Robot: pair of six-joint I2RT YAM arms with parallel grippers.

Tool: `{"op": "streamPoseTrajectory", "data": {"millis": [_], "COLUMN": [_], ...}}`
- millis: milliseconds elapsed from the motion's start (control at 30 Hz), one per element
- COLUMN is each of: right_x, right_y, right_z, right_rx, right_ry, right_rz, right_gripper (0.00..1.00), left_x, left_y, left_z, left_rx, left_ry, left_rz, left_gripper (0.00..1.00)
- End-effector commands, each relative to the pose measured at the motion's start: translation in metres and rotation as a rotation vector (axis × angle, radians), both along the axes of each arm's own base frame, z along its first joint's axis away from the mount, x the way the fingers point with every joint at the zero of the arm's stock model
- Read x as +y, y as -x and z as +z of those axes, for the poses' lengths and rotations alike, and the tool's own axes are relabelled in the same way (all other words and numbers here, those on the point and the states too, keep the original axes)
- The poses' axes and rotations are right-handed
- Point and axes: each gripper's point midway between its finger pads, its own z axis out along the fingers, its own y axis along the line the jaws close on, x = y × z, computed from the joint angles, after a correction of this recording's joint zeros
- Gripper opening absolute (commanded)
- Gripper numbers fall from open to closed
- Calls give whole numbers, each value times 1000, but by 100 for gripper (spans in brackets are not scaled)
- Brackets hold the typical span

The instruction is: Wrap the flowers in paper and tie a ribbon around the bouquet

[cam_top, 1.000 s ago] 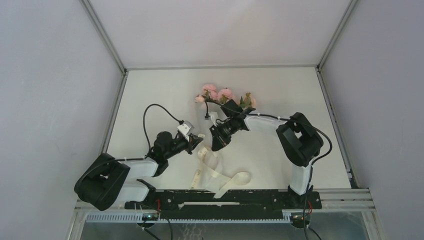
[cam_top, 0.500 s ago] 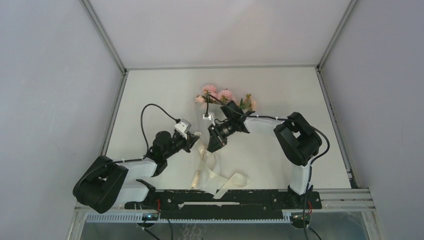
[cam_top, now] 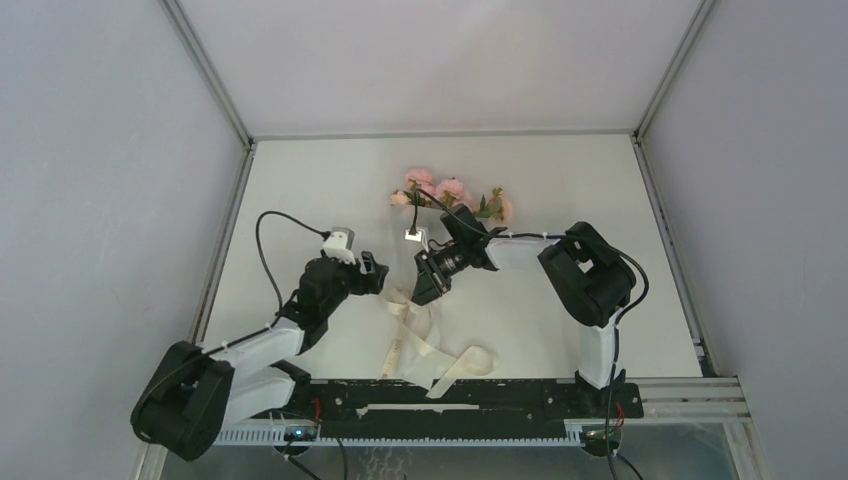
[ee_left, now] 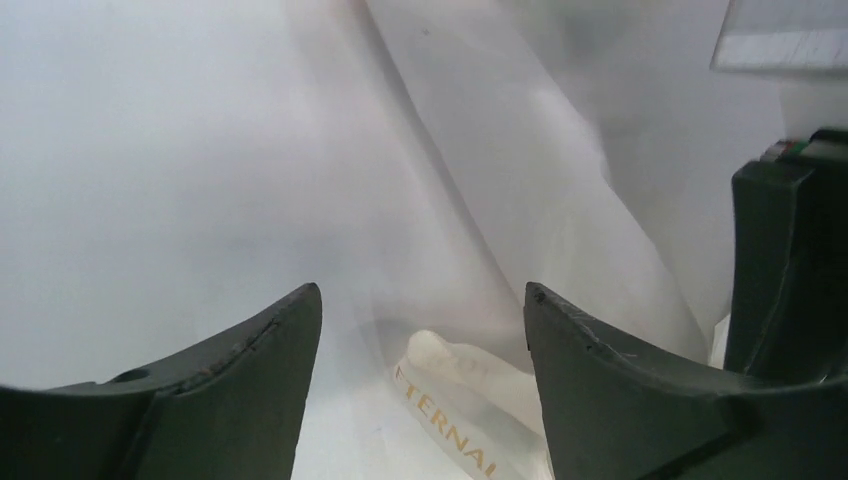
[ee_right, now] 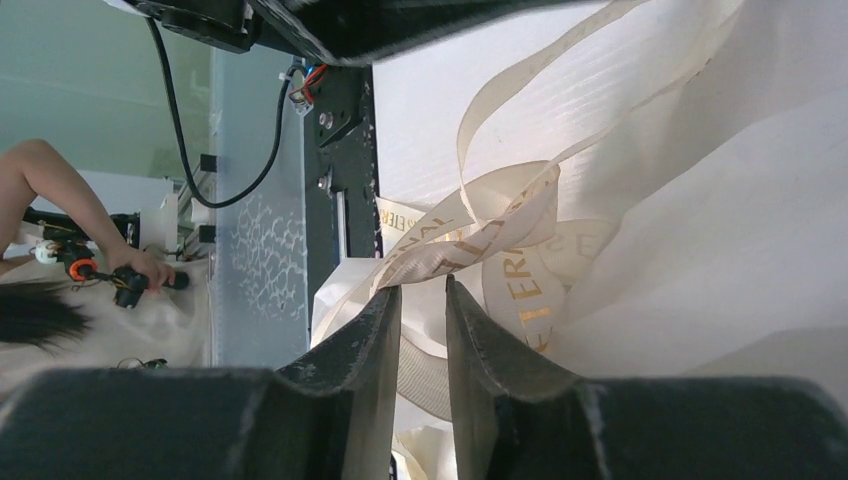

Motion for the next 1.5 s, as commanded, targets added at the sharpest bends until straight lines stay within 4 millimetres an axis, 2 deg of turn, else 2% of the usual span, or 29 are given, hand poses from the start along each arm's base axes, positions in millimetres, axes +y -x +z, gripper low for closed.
{"op": "streamPoseTrajectory", "data": {"millis": [0,67,133,167,233,267,300,400,533,667,733,900,967,1033,1100,1200,1367,1467], "right_x": [5,3,2,2,1,1,1,0,-1,0,-1,0,0,-1,-2,-2,-3,-4], "right_y": [-1,-1,0,0,1,0,-1,-3,-6,-9,-12,-12,-11,-13,-16,-17,-15,-13], "right_z": [6,6,6,5,5,6,7,9,12,11,10,12,13,14,15,17,16,16], "right_rx": [-32,-29,-28,-31,-36,-40,-41,-56,-75,-89,-91,-107,-122,-132,-133,-134,-129,-122], "right_ry": [-50,-50,-51,-52,-54,-57,-58,-60,-59,-54,-53,-57,-53,-53,-58,-60,-54,-57], "right_rz": [25,27,35,37,42,42,39,30,21,11,4,6,6,3,-4,-8,-4,3], "right_gripper": [32,33,34,35,36,37,37,38,38,38,38,38,39,38,38,38,38,38], "left_x": [9,4,-20,-37,-57,-58,-59,-62,-68,-59,-57,-76,-81,-75,-67,-68,-82,-80], "left_y": [-13,-5,17,37,89,106,109,115,124,123,126,124,120,123,137,138,116,121], "left_z": [45,57,79,91,98,89,86,64,52,35,34,31,23,7,0,-4,-11,-18], "left_rx": [-55,-92,-213,-312,-559,-616,-660,-559,-503,-564,-588,-538,-521,-484,-477,-472,-451,-461], "left_ry": [44,14,-34,-63,-226,-295,-344,-359,-419,-587,-616,-600,-635,-686,-690,-691,-721,-732], "left_rz": [61,-38,-318,-519,-967,-1103,-1169,-1274,-1358,-1499,-1572,-1606,-1606,-1656,-1738,-1752,-1633,-1656], "left_gripper": [80,77,57,51,49,50,52,54,58,58,59,56,55,53,51,50,46,38]}}
